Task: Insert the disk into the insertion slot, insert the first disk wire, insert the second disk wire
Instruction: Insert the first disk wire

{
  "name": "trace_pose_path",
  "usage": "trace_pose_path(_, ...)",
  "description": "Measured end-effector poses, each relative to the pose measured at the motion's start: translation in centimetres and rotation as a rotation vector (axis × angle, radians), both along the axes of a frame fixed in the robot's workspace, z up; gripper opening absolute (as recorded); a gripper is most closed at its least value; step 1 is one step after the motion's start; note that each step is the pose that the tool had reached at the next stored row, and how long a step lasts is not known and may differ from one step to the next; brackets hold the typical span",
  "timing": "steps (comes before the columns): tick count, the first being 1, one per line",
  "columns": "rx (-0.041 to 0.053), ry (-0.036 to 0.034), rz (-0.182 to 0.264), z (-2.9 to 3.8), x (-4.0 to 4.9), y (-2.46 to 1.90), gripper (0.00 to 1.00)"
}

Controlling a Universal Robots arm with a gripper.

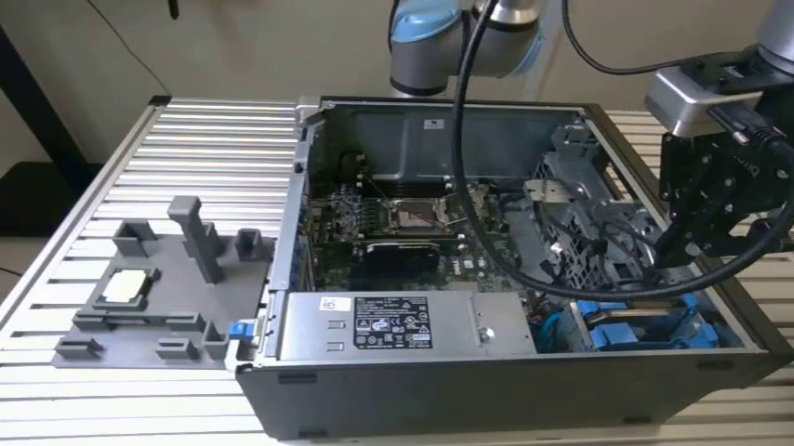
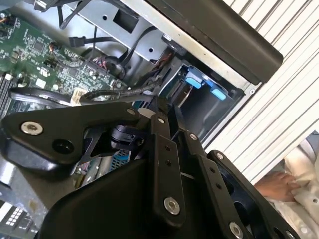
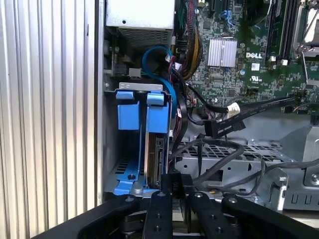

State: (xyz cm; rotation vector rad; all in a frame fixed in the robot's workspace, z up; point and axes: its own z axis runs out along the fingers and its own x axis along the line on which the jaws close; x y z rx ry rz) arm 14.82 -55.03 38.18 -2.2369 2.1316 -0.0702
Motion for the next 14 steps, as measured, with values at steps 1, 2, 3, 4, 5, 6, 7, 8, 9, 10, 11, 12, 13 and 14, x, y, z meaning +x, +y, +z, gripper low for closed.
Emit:
trace_pose_path(1, -0.0003, 0.0081, 0.000, -0.03, 0.09, -0.01, 0.19)
trace_pose_path(2, -0.0005, 0.0163, 0.000, -0.06, 0.19, -0.03, 0.19)
trace_pose_path(3, -0.0008, 0.0246, 0.000, -0.09, 0.29, -0.05, 0.19)
trace_pose_path(4, -0.0009, 0.0326, 0.000, -0.12, 0.38, -0.07, 0.19)
trace_pose_path(5, -0.0009, 0.0397, 0.000, -0.15, 0.48, -0.10, 0.19)
trace_pose_path(6, -0.0010, 0.0466, 0.000, -0.20, 0.57, -0.12, 0.19)
trace_pose_path(7, -0.0008, 0.0497, 0.000, -0.28, 0.65, -0.14, 0.19)
trace_pose_path(8, -0.0010, 0.0514, 0.000, -0.36, 0.73, -0.16, 0.19)
trace_pose_path(9, -0.0008, 0.0517, 0.000, -0.44, 0.78, -0.18, 0.19)
trace_pose_path(10, -0.0011, 0.0517, 0.000, -0.48, 0.80, -0.18, 0.19)
trace_pose_path(11, -0.0013, 0.0517, 0.000, -0.51, 0.80, -0.18, 0.19)
trace_pose_path(12, -0.0012, 0.0517, 0.000, -0.55, 0.81, -0.18, 0.19)
trace_pose_path(13, -0.0009, 0.0517, 0.000, -0.62, 0.84, -0.18, 0.19)
trace_pose_path(14, -0.0007, 0.0520, 0.000, -0.70, 0.91, -0.19, 0.19)
